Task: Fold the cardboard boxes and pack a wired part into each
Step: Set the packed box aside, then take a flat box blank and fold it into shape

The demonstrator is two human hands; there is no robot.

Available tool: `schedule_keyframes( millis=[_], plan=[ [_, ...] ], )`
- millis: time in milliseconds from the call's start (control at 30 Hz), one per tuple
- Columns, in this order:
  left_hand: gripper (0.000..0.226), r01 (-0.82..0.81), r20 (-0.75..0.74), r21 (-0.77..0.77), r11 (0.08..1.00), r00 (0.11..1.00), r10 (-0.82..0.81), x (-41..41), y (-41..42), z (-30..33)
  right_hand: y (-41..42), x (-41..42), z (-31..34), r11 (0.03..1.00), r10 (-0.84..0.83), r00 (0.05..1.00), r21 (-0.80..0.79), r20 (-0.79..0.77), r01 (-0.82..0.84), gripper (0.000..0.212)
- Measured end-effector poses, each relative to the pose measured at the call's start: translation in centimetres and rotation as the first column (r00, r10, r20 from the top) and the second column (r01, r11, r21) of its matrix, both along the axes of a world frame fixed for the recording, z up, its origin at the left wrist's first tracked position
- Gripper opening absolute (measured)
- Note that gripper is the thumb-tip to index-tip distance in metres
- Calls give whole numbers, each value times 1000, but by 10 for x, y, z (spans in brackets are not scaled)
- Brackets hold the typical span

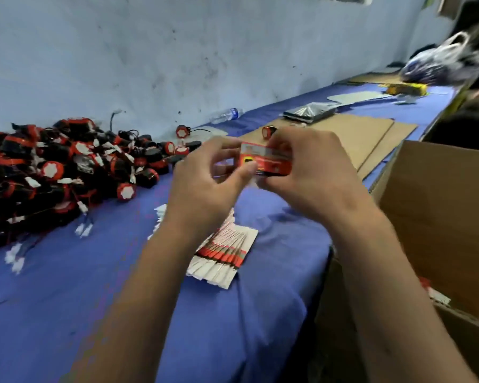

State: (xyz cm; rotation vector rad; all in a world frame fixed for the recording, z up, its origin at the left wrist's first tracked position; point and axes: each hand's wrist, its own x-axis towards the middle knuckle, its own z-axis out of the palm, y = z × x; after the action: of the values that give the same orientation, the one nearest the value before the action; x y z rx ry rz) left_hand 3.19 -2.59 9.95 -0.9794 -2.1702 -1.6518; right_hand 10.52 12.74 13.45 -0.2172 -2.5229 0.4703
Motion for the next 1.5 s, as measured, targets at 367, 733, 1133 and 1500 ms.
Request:
schedule_keyframes(
  millis=[367,733,1133,1500],
  plan=[
    [34,311,-55,-625,717,898,-437,59,162,-25,120,78,-9,879,-390,839,-119,380,462,70],
    [29,-447,-123,-650,614,860,495,-48,4,-95,-28,-85,-51,984,57,949,-179,309,-1,24],
    [33,-575,129,-352,739,752,646,-49,-37,-144,-87,-198,-123,931,161,842,203,515,-303,54],
    [32,-637,804,466,614,594,7,-81,-99,-97,-130,-153,-91,904,383,917,162,108,-396,36]
  ],
)
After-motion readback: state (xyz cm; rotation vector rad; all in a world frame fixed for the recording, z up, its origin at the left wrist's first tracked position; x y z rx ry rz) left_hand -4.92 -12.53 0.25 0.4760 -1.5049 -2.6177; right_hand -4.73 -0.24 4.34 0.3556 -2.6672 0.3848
